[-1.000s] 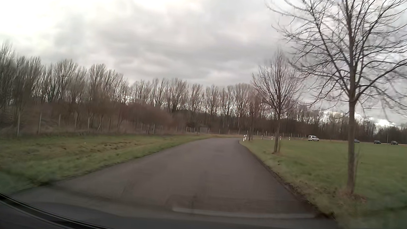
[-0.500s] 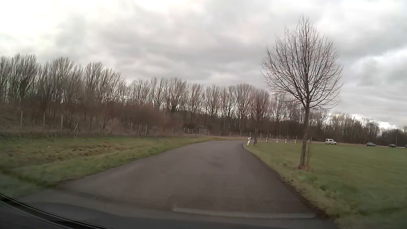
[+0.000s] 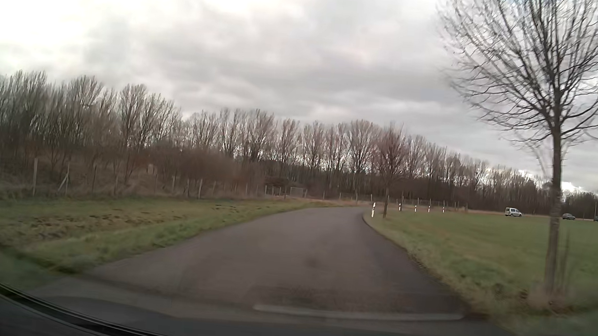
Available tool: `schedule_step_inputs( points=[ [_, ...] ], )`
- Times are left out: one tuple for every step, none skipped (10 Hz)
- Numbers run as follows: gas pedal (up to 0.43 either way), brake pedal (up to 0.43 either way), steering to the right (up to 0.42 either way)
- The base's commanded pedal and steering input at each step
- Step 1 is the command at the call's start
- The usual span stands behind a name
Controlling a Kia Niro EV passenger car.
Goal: Follow the waypoints while adhering to traffic rules and regulations
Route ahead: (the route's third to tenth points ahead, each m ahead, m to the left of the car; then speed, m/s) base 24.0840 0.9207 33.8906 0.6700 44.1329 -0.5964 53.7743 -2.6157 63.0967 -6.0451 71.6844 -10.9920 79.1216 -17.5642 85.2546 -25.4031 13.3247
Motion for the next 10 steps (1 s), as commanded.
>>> schedule_step_inputs(
  points=[
    [0.157, 0.0, 0.0],
    [0.138, 0.0, 0.0],
    [0.13, 0.0, 0.0],
    [0.118, 0.0, 0.0],
    [0.118, 0.0, 0.004],
    [0.118, 0.0, 0.006],
    [0.13, 0.0, 0.008],
    [0.13, 0.0, 0.011],
    [0.13, 0.0, 0.014],
    [0.13, 0.0, 0.013]
  ],
)
